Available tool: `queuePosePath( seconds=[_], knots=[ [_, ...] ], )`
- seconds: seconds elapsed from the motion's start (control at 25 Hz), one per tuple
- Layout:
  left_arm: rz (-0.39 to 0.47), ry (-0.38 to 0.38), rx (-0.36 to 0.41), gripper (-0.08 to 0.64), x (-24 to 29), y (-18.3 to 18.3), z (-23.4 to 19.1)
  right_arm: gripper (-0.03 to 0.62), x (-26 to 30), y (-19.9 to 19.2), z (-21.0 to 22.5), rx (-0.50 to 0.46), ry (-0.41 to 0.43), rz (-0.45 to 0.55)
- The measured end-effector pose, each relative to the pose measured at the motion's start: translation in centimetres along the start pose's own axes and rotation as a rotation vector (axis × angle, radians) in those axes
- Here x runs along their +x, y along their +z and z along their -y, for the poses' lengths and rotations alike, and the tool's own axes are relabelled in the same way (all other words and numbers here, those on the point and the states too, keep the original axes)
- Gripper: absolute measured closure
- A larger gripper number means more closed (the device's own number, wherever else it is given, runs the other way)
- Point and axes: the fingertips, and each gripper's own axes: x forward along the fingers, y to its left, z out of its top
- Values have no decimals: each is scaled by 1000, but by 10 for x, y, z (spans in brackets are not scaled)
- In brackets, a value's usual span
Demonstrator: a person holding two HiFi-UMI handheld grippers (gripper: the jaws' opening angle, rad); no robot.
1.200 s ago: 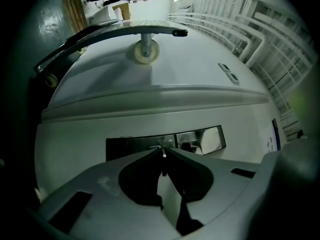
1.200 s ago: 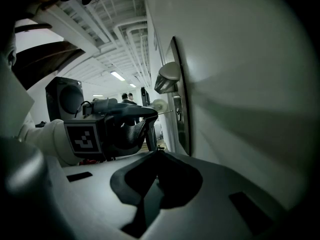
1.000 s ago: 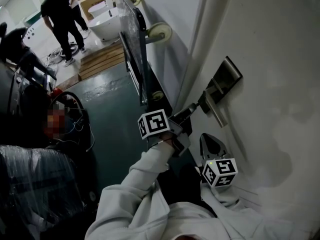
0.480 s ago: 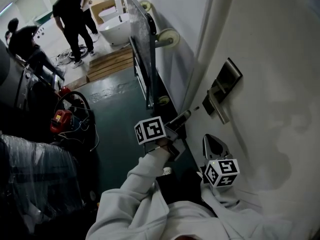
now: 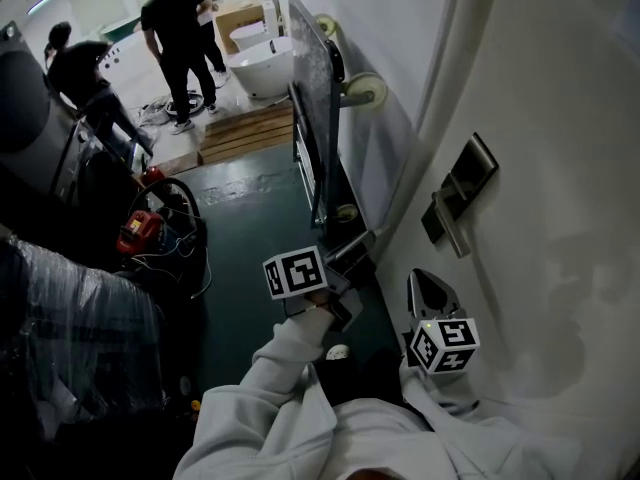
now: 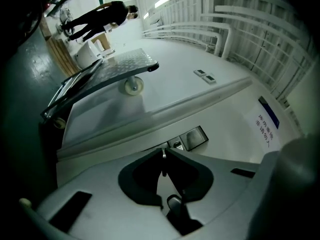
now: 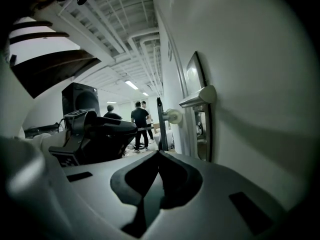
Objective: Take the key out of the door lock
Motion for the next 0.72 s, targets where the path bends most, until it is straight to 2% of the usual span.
queuePosePath(
  seconds=[0.36, 0.52, 0.72],
  knots=[
    [80, 22, 176, 534, -36, 19, 17, 540, 10, 24, -27, -21, 115, 40],
    [113, 82, 343, 534, -56, 26, 23, 540, 12, 31, -39, -35, 152, 59],
    [112, 163, 604, 533, -76, 29, 35, 540, 13, 32, -41, -37, 174, 72]
  ],
)
